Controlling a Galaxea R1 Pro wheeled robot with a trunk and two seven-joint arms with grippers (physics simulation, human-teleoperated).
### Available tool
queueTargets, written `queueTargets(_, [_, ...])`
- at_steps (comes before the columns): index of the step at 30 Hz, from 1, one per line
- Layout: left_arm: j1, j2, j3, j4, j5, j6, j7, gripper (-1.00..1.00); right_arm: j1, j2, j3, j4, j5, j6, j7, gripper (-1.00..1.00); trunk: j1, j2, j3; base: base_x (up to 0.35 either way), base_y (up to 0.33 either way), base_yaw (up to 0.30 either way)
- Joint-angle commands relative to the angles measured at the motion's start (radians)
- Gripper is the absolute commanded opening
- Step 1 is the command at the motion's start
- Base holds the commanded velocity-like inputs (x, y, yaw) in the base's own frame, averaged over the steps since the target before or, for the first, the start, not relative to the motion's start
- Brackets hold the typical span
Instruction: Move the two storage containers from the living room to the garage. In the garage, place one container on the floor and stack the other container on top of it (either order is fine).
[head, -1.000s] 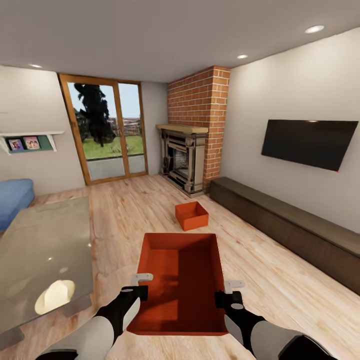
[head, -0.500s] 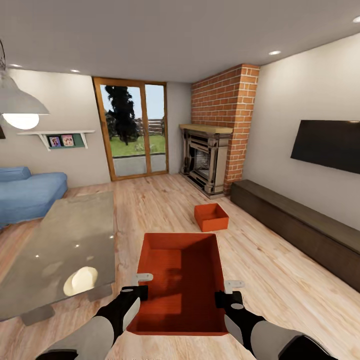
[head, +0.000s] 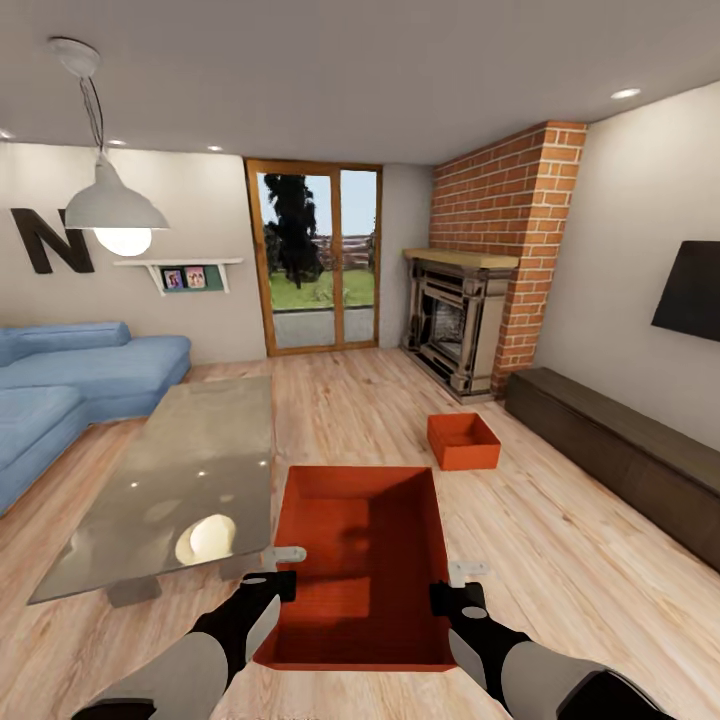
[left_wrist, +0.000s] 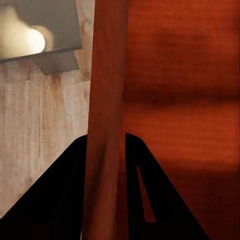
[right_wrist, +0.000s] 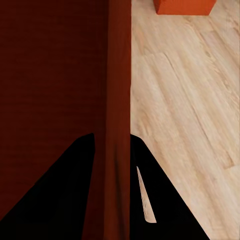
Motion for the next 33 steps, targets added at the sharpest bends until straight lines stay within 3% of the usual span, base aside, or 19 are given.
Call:
queueTargets(1, [0.0,0.0,0.012,-0.003,-0.025,0.008,0.014,-1.0,0.0,-0.006,-0.001,0.002,-0.018,-0.008,-0.007,-1.0,0.0,-0.001,0.0,0.0,0.0,0.295])
queueTargets(33, [0.0,0.0,0.01,-0.003,-0.025,0.007,0.014,-1.0,0.0,-0.005,-0.001,0.002,-0.017,-0.008,-0.007,-1.0,0.0,-0.001,0.0,0.0,0.0,0.295])
